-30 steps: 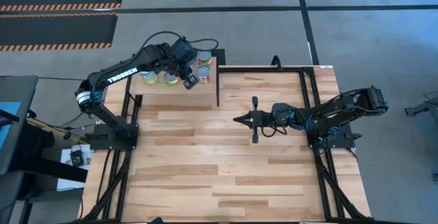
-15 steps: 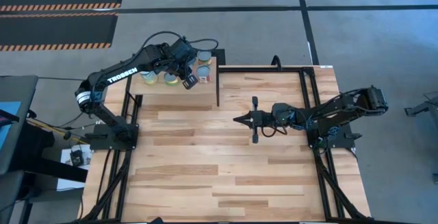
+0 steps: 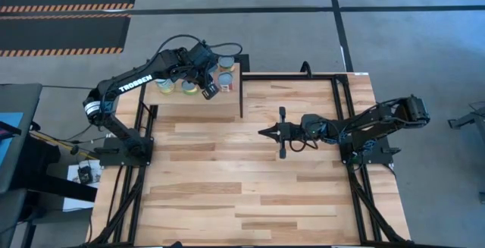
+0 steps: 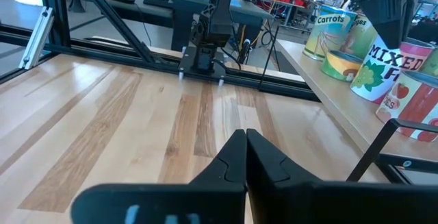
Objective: Pick and place cans onto a shelf
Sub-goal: Put the canned mixed fruit on the shelf, then return to Home Position
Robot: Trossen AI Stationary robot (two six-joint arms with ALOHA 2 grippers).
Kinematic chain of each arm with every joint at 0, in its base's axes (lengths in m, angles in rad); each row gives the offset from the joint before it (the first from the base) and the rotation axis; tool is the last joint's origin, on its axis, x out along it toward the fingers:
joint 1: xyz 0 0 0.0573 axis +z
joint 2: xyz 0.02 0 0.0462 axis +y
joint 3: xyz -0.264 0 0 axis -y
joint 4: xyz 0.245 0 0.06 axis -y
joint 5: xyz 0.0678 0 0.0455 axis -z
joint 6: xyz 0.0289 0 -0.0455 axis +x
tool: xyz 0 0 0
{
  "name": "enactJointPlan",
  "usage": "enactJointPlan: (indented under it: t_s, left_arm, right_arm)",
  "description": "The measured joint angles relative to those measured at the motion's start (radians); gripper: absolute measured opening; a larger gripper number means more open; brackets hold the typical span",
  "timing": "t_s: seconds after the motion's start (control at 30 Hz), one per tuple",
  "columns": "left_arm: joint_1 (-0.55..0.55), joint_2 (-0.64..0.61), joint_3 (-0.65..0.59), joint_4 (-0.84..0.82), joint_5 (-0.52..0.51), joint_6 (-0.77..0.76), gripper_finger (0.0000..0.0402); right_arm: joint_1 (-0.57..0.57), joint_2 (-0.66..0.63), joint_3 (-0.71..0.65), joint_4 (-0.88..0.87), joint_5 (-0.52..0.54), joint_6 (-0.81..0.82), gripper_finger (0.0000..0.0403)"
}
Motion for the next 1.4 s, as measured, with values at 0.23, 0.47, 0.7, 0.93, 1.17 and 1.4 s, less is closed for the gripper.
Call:
enactJointPlan:
  t_s: [0.23,0.47,0.7,0.93,1.17,1.4]
  left_arm:
    - [0.000,-0.001,0.000,0.001,0.012,0.001,0.0040]
    - [0.000,-0.001,0.000,-0.003,0.012,0.003,0.0093]
    - [0.000,0.000,0.015,-0.019,0.012,0.010,0.0157]
    - [-0.022,-0.001,0.124,-0.057,-0.004,0.015,0.0171]
    - [-0.116,-0.038,0.158,-0.067,-0.018,0.070,0.0148]
    - [-0.297,-0.151,0.011,0.137,-0.020,0.086,0.0048]
  right_arm:
    - [0.000,0.000,0.000,0.000,0.000,-0.002,0.0013]
    - [0.000,0.000,0.000,0.000,0.000,-0.002,0.0016]
    - [0.000,0.000,0.000,0.000,0.000,-0.002,0.0014]
    - [0.000,0.000,0.000,0.000,0.000,-0.002,0.0016]
    - [0.000,0.000,0.000,-0.001,0.000,-0.001,0.0014]
    - [0.000,0.000,0.000,-0.003,0.000,0.000,0.0016]
